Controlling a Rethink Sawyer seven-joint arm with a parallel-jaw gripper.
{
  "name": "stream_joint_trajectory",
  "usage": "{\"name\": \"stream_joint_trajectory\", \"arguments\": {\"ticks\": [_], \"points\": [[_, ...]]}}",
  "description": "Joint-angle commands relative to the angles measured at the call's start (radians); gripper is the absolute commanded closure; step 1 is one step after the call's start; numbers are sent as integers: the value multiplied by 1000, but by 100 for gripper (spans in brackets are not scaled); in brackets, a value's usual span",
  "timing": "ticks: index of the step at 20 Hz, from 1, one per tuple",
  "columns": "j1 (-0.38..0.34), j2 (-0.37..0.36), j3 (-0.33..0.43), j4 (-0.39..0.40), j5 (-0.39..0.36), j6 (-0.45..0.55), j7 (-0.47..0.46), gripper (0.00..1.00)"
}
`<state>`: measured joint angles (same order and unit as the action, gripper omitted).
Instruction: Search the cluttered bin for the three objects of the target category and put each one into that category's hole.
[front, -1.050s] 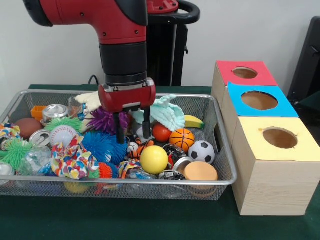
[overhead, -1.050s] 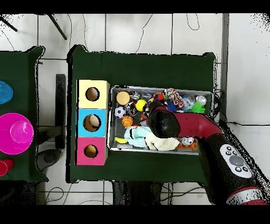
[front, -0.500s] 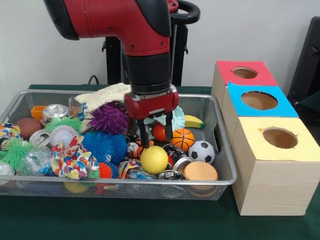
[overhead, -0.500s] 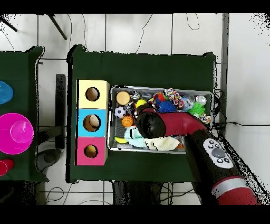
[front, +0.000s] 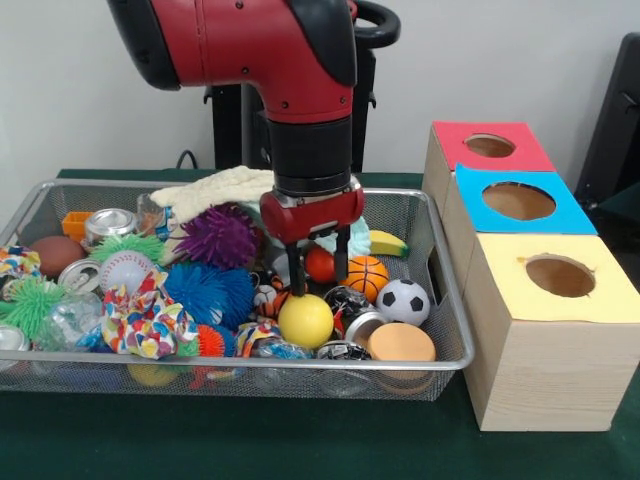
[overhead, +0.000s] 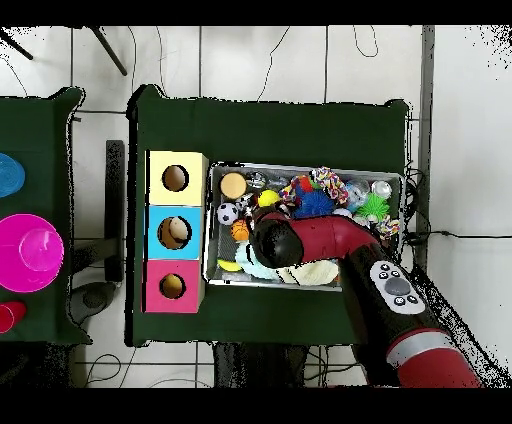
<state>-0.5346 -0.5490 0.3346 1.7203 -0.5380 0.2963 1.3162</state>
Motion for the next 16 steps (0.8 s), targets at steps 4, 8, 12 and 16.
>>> {"name": "stream_joint_trajectory", "arguments": {"ticks": [4,8,12,16], "points": [[38,32,-116,-26,-84,38,75,0],[34,23,-118,-27,-75,49,68,0],[26,29,-112,-33,-75,28,68,0],[36,32,-142,-58,-95,-15,81,0]]}}
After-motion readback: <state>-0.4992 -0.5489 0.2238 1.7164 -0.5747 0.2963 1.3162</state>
